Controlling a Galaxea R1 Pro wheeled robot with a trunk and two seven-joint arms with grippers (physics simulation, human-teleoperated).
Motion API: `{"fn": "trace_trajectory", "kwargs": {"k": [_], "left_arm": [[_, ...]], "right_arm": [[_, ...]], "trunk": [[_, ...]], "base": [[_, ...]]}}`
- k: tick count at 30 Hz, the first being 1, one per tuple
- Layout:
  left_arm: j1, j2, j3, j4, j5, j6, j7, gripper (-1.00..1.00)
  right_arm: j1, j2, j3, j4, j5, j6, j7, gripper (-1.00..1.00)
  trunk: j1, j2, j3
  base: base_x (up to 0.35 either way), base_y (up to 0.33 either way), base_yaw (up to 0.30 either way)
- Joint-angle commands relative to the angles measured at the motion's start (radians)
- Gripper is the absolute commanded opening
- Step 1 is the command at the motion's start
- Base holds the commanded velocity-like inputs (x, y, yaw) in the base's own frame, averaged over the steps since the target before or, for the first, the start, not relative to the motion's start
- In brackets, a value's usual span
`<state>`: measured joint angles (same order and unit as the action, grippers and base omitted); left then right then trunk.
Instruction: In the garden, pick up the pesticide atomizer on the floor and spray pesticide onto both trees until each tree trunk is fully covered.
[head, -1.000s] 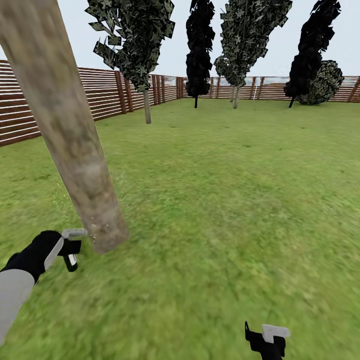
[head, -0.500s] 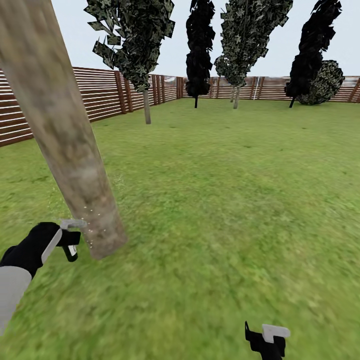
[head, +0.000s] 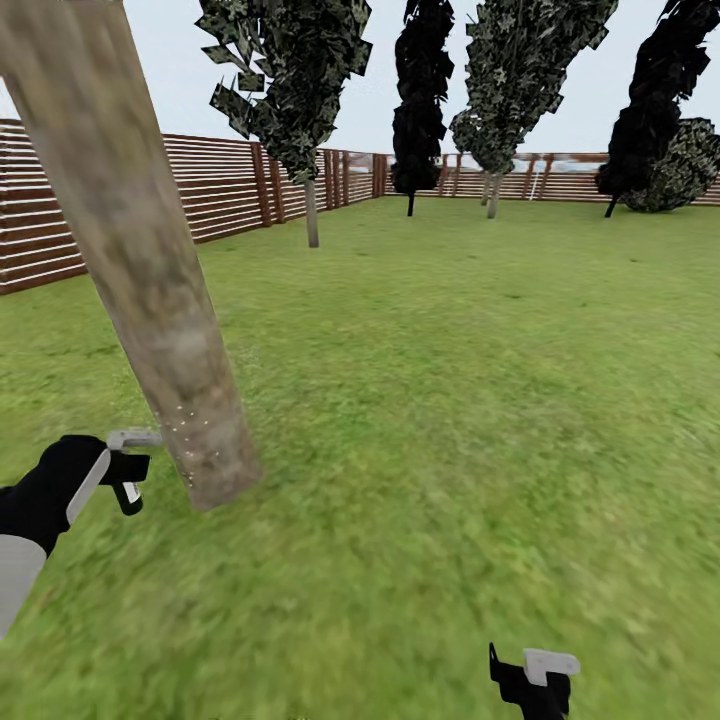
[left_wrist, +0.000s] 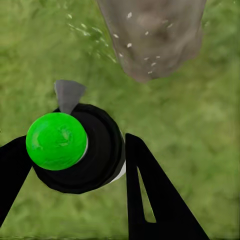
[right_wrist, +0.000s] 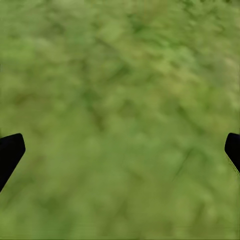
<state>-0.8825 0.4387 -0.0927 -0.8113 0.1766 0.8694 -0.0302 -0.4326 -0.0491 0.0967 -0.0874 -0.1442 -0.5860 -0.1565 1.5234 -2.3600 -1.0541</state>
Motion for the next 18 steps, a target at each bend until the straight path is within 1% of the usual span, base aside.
{"fn": "trace_trajectory", "kwargs": {"k": [1,3,5,14,16,18], "left_arm": [[0.000,0.000,0.000,0.000,-0.001,0.000,0.000,-1.00],[0.000,0.000,0.005,0.000,-0.001,0.000,0.001,-1.00],[0.000,0.000,0.004,0.000,-0.002,0.000,0.001,-1.00],[0.000,0.000,0.000,0.003,-0.002,-0.001,0.003,-1.00],[0.000,0.000,-0.001,0.004,-0.002,-0.001,0.018,-1.00],[0.000,0.000,0.000,0.006,-0.002,-0.001,0.039,-1.00]], "right_arm": [[0.000,0.000,0.000,0.000,0.000,0.000,0.000,1.00],[0.000,0.000,0.000,0.000,0.000,0.000,0.000,1.00],[0.000,0.000,0.000,0.000,0.000,0.000,0.000,1.00],[0.000,0.000,0.000,0.000,0.000,0.000,0.000,1.00],[0.000,0.000,0.000,0.000,0.000,0.000,0.000,1.00],[0.000,0.000,0.000,0.000,0.000,0.000,0.000,1.00]], "trunk": [[0.000,0.000,0.000],[0.000,0.000,0.000],[0.000,0.000,0.000],[0.000,0.000,0.000],[0.000,0.000,0.000],[0.000,0.000,0.000]], "base": [[0.000,-0.271,0.277],[0.000,-0.271,0.269],[0.003,-0.271,0.096],[0.133,-0.249,0.006],[0.090,-0.262,0.003],[0.088,-0.263,0.157]]}}
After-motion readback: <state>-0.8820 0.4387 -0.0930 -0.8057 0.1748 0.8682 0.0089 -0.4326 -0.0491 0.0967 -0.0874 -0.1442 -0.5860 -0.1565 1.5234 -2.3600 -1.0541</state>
